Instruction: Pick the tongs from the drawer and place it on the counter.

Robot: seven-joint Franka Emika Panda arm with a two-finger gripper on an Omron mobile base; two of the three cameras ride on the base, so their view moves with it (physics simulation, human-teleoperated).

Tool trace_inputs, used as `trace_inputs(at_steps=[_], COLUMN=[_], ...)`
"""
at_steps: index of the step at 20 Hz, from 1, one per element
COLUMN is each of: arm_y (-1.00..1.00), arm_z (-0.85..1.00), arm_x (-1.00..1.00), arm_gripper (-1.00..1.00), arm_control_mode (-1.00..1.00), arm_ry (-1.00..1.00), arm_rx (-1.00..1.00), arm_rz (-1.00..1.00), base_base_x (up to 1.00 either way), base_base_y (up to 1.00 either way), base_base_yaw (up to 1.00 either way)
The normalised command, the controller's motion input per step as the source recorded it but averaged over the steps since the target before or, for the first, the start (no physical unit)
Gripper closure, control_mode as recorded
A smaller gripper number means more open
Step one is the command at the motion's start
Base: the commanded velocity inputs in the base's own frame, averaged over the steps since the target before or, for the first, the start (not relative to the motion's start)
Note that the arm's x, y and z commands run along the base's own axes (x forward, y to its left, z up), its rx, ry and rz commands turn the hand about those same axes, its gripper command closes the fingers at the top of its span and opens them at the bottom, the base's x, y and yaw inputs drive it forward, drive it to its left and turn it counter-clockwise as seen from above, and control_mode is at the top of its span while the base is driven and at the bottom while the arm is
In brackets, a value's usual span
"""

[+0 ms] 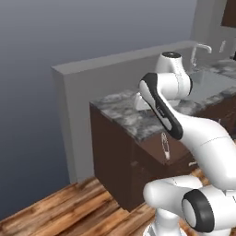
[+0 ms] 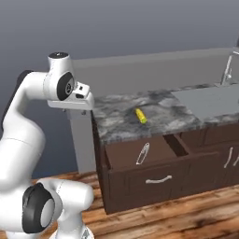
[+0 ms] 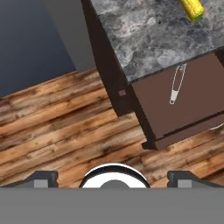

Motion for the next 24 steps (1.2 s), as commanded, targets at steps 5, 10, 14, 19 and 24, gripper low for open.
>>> trace_inputs(at_steps=[5, 10, 14, 19, 24], arm_y=[0.0, 0.0, 0.0, 0.0, 0.0], arm_z=[0.0, 0.0, 0.0, 0.0, 0.0], arm_x=[0.0, 0.0, 0.0, 0.0, 0.0], arm_gripper=[-1.0, -1.0, -1.0, -1.0, -1.0], arm_control_mode=[1.0, 1.0, 1.0, 1.0, 1.0], arm_ry=[0.0, 0.0, 0.0, 0.0, 0.0], arm_rx=[0.0, 0.0, 0.0, 0.0, 0.0], arm_rz=[0.0, 0.0, 0.0, 0.0, 0.0], base_base_x=[0.02, 0.36, 0.66, 0.54, 0.38], base_base_y=[0.94, 0.68, 0.31, 0.21, 0.35], base_base_yaw=[-0.61, -0.54, -0.48, -0.5, -0.55])
